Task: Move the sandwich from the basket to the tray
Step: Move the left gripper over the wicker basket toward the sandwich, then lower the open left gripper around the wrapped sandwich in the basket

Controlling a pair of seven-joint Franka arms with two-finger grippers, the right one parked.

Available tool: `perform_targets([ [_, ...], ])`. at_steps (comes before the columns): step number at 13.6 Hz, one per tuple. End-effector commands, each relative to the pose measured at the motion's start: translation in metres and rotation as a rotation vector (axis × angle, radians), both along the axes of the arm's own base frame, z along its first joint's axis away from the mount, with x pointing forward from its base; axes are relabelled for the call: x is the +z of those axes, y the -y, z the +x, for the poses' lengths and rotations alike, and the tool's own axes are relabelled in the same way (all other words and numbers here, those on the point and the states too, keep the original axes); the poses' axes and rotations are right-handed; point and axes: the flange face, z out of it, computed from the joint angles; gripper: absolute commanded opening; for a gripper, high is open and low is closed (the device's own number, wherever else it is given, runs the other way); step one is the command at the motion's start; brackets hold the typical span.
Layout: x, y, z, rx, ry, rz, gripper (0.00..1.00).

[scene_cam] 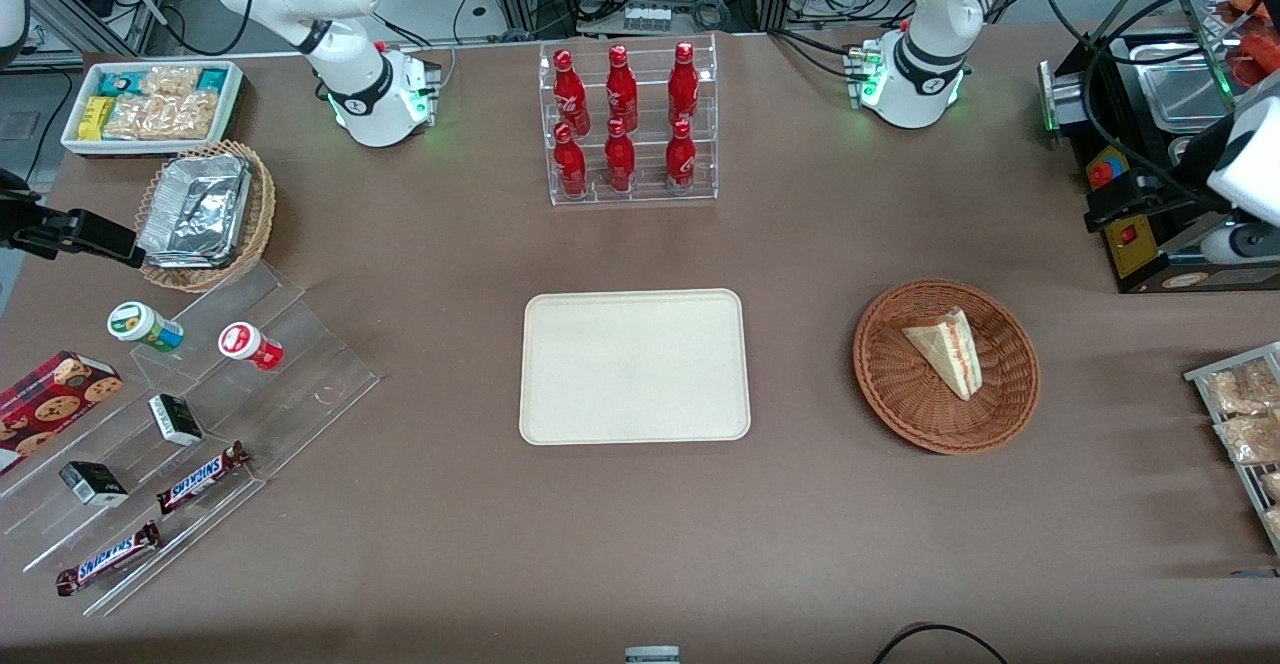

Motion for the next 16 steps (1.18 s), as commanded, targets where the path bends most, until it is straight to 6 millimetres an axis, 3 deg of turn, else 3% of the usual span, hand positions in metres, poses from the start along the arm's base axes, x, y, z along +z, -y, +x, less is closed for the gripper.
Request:
perform_targets([
  [1, -0.035, 0.003, -0.002, 0.121, 0.019, 0.037, 1.0],
  [8, -0.119, 0.015, -0.016, 0.337, 0.074, 0.062, 1.0],
  [13, -0.18, 0.017, -0.033, 0.352, 0.109, 0.053, 1.0],
  [16, -0.208, 0.017, -0.033, 0.357, 0.122, 0.047, 1.0],
])
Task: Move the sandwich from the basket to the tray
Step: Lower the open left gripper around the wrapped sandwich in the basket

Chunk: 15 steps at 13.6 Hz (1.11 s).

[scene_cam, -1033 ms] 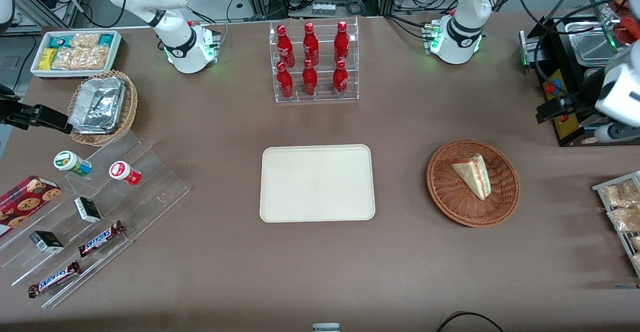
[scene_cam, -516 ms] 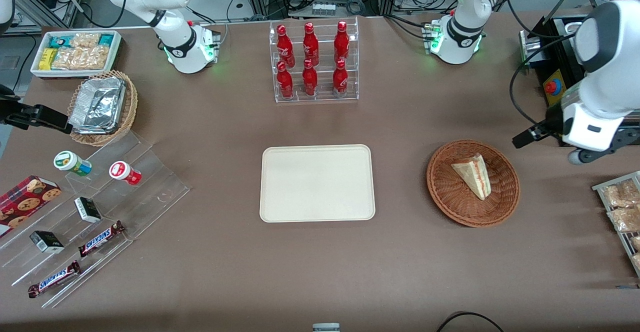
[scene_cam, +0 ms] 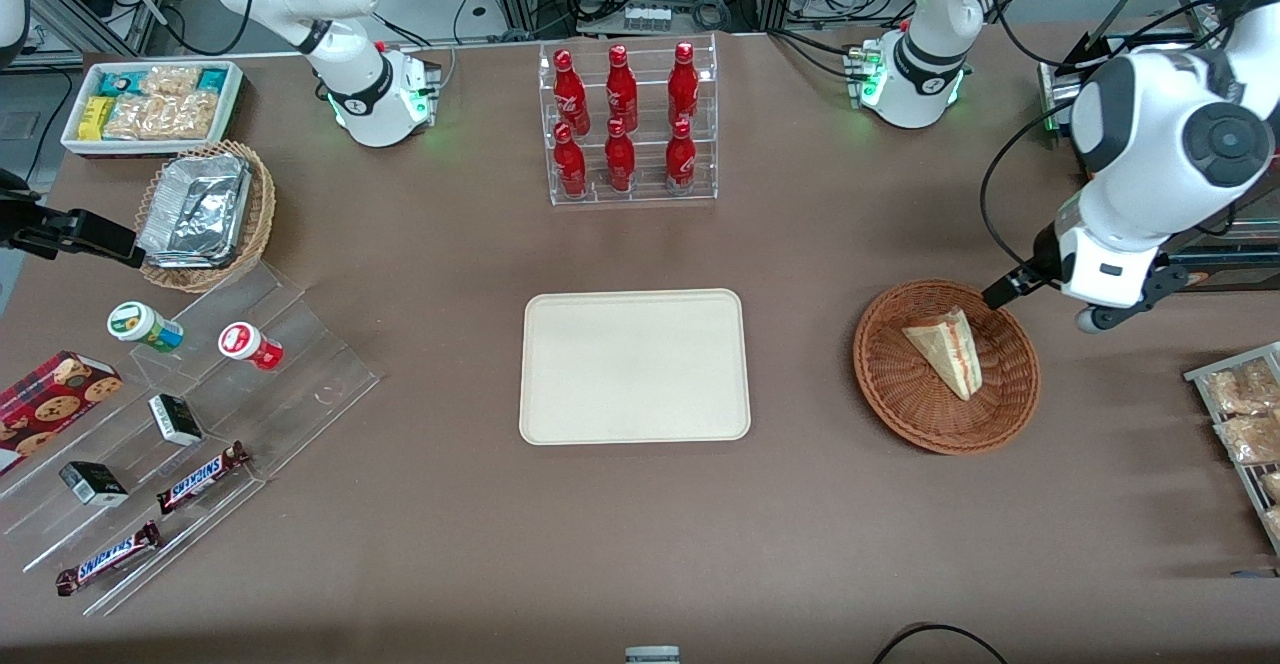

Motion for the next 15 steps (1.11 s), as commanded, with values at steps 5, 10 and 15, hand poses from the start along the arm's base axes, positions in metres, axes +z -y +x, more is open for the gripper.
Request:
perform_targets([
  [5, -0.043, 0.008, 0.005, 0.074, 0.034, 0.006, 1.0],
  [10, -0.082, 0.026, 0.014, 0.075, 0.026, -0.004, 1.0],
  [15, -0.116, 0.033, 0.014, 0.063, -0.022, -0.006, 1.0],
])
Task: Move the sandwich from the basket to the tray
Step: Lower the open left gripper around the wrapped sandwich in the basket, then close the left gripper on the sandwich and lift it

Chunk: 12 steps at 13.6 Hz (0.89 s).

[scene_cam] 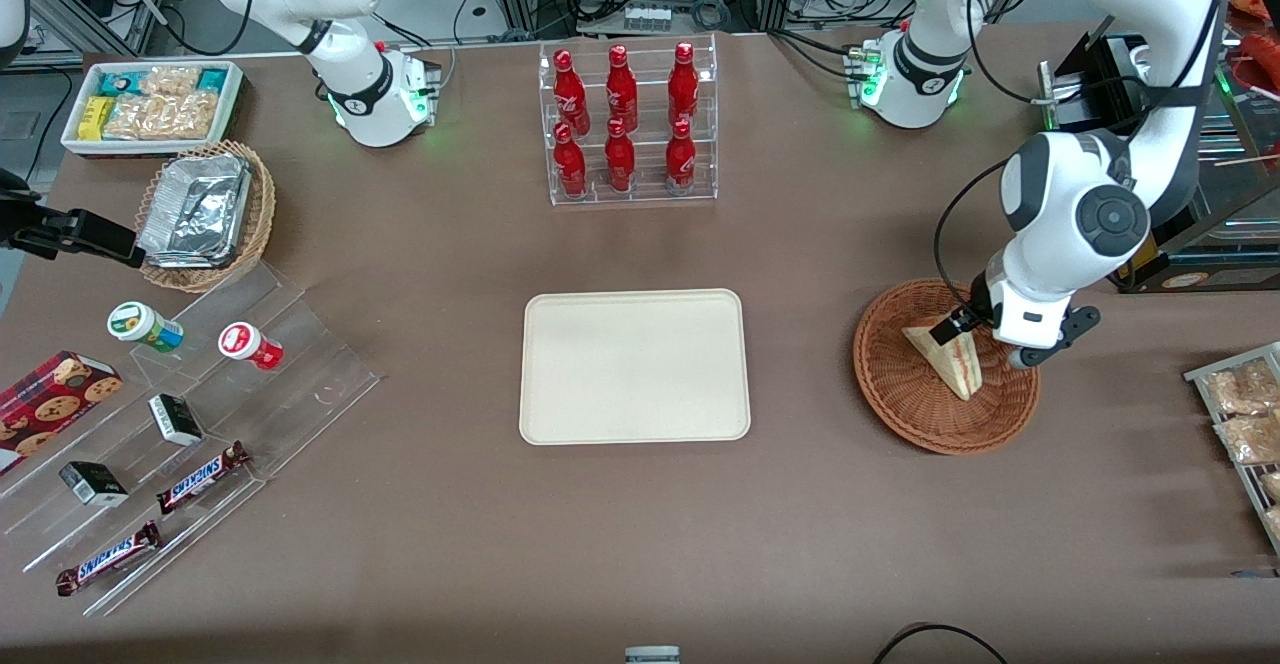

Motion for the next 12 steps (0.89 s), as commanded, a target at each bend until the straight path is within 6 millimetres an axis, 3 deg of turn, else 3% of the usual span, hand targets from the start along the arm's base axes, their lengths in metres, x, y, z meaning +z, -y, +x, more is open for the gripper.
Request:
perform_targets([
  [1, -0.016, 0.005, 0.003, 0.002, 0.003, 0.007, 1.0],
  [5, -0.042, 0.006, 0.005, -0.003, -0.006, 0.002, 0.98],
  [6, -0.047, 0.006, 0.004, 0.0, -0.012, 0.001, 0.84],
  [8, -0.047, 0.005, 0.004, -0.001, -0.015, 0.003, 0.18],
  [9, -0.046, 0.004, 0.005, -0.004, -0.015, 0.003, 0.0],
  [12, -0.041, 0.004, 0.007, -0.029, -0.011, 0.015, 0.0],
])
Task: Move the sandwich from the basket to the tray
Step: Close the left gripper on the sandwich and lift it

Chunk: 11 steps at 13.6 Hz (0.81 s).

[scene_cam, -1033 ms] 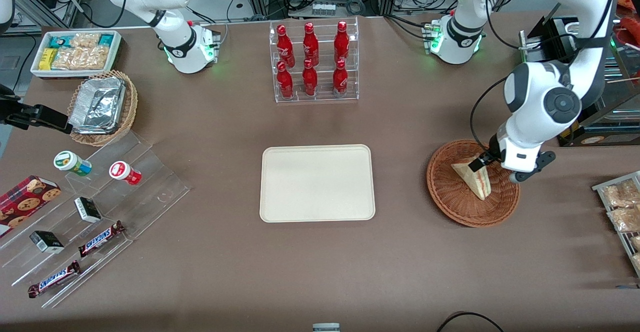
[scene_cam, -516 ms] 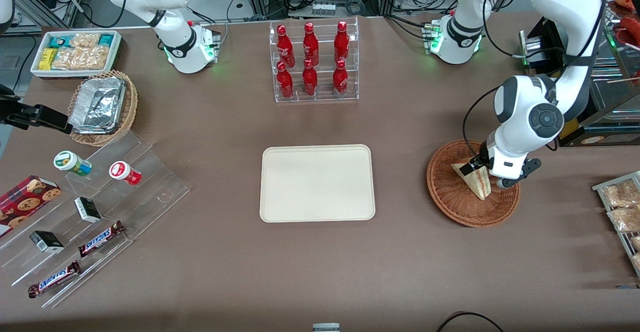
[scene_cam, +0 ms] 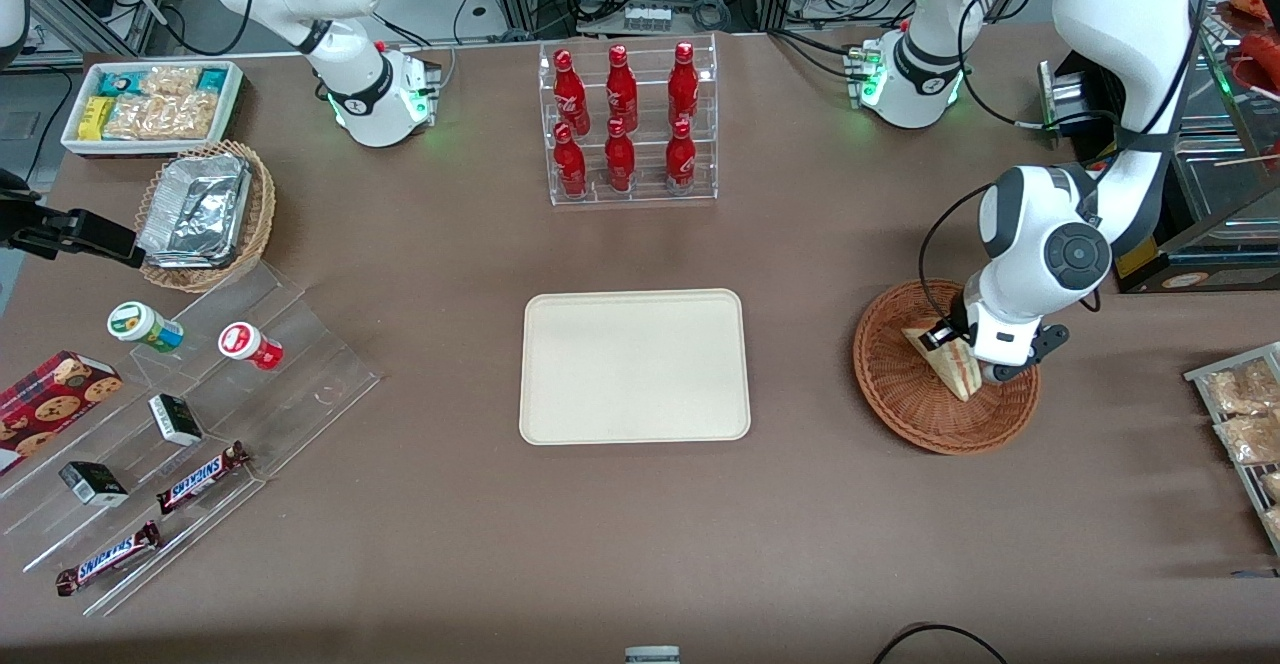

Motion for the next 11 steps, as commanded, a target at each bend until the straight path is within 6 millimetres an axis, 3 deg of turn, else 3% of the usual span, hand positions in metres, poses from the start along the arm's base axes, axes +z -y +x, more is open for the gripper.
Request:
perform_targets([
  [1, 0.01, 0.002, 0.005, -0.038, 0.011, 0.038, 0.0],
  [3, 0.03, 0.011, 0.013, -0.081, -0.01, 0.075, 0.0],
  [5, 0.051, 0.034, 0.016, -0.14, -0.036, 0.114, 0.0],
  [11, 0.115, 0.146, 0.015, -0.309, -0.022, 0.133, 0.0],
])
